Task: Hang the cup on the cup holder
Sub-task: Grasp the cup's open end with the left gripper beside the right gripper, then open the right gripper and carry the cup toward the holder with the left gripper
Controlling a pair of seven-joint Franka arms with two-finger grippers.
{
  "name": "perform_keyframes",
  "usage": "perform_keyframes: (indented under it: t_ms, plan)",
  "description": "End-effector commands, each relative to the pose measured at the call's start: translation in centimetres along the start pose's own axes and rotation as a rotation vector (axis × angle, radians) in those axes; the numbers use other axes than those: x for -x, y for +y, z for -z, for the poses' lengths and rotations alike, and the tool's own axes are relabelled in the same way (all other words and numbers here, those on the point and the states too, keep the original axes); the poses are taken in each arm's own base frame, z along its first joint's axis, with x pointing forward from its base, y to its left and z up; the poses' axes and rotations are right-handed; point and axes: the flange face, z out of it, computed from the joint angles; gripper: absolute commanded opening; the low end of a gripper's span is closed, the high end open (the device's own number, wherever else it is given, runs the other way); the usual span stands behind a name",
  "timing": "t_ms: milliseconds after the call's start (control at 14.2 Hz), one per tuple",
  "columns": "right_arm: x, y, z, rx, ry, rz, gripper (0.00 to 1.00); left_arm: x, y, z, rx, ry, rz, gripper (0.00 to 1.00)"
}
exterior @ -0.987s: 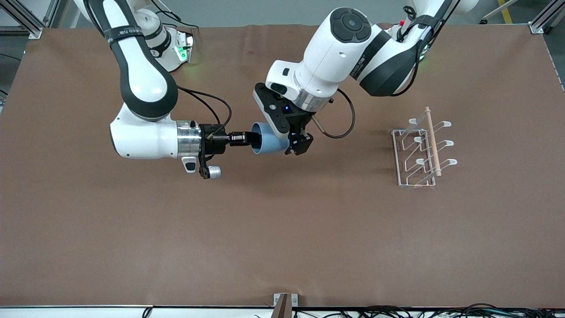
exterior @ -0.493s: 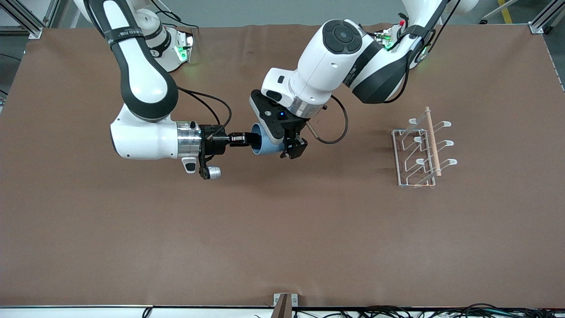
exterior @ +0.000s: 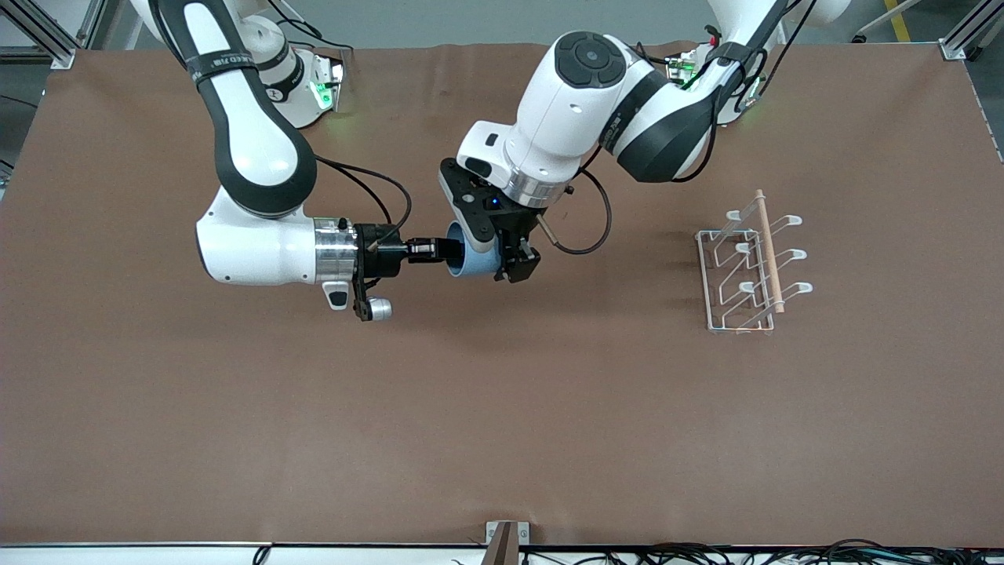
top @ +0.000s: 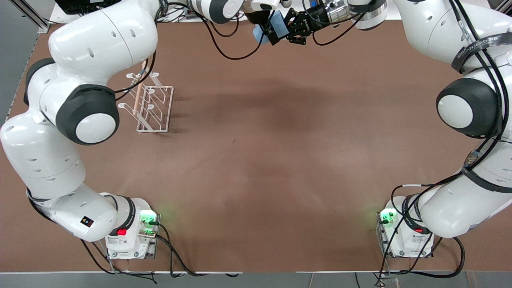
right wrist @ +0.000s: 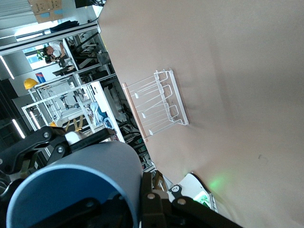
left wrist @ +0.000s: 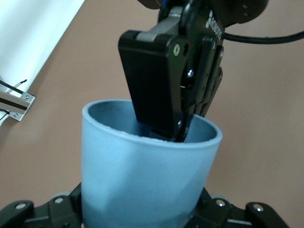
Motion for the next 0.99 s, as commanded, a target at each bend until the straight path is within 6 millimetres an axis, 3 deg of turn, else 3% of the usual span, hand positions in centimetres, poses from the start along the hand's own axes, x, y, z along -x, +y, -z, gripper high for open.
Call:
perform_keyframes:
  t_ms: [0, 141, 282, 493, 705, 916]
  plan:
    - [0.2, -0.1, 0.0, -0.01, -0.021, -0.006, 1.0, 1.1, -1.9, 0.5, -0.051, -0.077, -0.01, 0.28]
    - [0.0, 0.9, 0.3, 0.005, -0.009, -0.022, 1.0, 2.0, -2.4, 0.2, -0.062, -0.14, -0.017, 0.28]
    - [-0.5, 3.1, 2.0, 0.071, 0.017, -0.036, 1.0, 2.4, -2.7, 1.1, -0.08, -0.17, -0.023, 0.28]
    - [-0.6, 4.4, 4.0, 0.127, 0.04, -0.036, 1.0, 4.3, -4.0, 1.8, -0.099, -0.275, -0.01, 0.28]
    - [-1.0, 7.0, 7.6, 0.318, 0.076, -0.003, 1.0, 7.0, -5.5, 1.7, -0.142, -0.452, -0.014, 0.31]
    - [-1.4, 10.1, 12.9, 0.583, 0.121, 0.038, 1.0, 9.4, -6.5, 1.5, -0.212, -0.648, -0.028, 0.29]
